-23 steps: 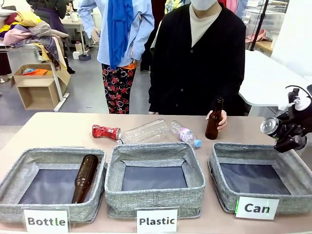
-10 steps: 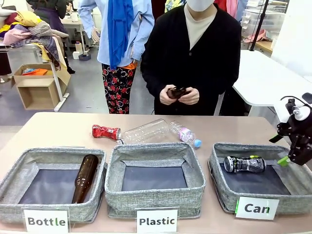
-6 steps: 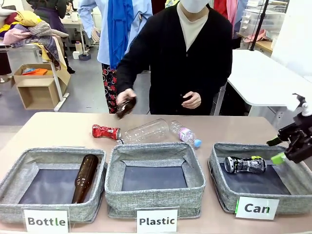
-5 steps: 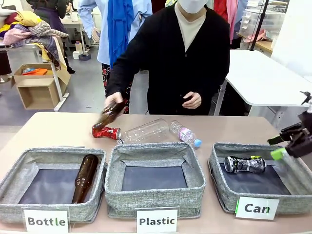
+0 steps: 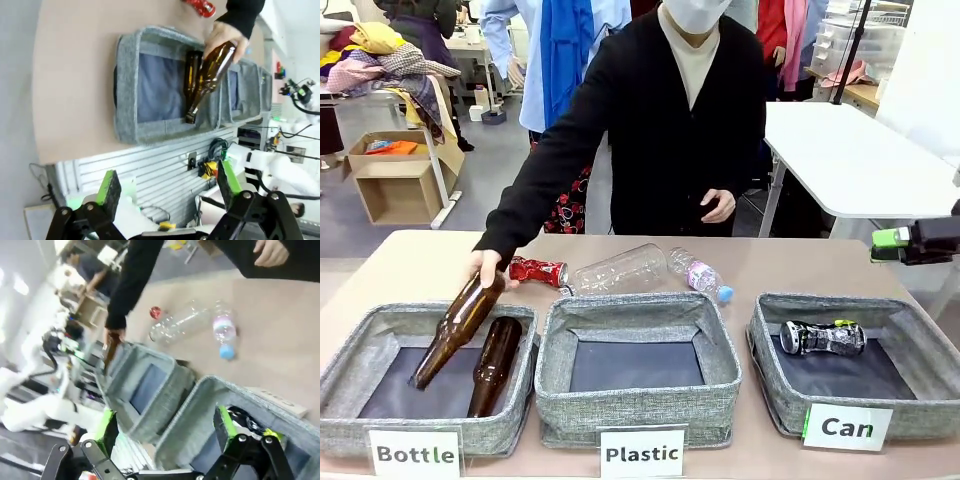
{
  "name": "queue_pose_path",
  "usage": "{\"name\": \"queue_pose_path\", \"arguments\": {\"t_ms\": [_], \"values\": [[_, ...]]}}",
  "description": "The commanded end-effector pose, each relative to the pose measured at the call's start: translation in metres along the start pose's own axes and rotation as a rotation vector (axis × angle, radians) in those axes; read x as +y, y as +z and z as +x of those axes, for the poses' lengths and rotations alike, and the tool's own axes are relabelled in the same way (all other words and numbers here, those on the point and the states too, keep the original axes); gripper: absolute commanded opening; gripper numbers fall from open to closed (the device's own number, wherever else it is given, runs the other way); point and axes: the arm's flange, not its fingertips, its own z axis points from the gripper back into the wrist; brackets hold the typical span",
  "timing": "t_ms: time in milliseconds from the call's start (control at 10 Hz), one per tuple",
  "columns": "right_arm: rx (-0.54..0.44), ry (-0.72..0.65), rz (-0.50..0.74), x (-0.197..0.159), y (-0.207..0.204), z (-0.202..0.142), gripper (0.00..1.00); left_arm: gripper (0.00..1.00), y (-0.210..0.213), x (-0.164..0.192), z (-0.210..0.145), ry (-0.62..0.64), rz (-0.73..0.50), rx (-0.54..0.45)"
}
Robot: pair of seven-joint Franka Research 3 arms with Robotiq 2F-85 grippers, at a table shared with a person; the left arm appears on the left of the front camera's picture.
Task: Sort the can waste into the basket.
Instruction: Pick up the can waste from the table and place it in the right Fabric basket.
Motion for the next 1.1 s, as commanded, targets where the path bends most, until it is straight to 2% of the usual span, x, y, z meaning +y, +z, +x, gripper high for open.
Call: {"name": "queue_pose_path", "arguments": {"t_ms": [0, 100, 200, 400, 700, 800, 1000], "values": [[-0.018, -0.12, 0.135, -0.014, 0.008, 0.019, 1.0, 1.0, 0.06, 0.021, 0.002, 0.033, -0.015, -0.05], [-0.071, -0.165, 0.184, -0.023, 0.012, 0.03, 1.0, 1.0, 0.085, 0.031, 0.003, 0.056, -0.032, -0.113], [-0.004, -0.054, 0.055, -0.006, 0.0, 0.005, 1.0, 1.0, 0.102, 0.036, 0.002, 0.064, -0.069, -0.132], [-0.004, -0.054, 0.055, -0.006, 0.0, 0.005, 1.0, 1.0, 0.103, 0.042, 0.002, 0.091, -0.09, -0.211], [-0.004, -0.054, 0.055, -0.006, 0.0, 0.005, 1.0, 1.0, 0.081, 0.031, -0.002, 0.054, -0.095, -0.177], [-0.004, -0.054, 0.055, -0.006, 0.0, 0.005, 1.0, 1.0, 0.058, 0.015, -0.003, 0.021, -0.102, -0.111], [-0.004, -0.054, 0.055, -0.006, 0.0, 0.005, 1.0, 1.0, -0.007, -0.016, -0.018, -0.077, -0.016, 0.007]]}}
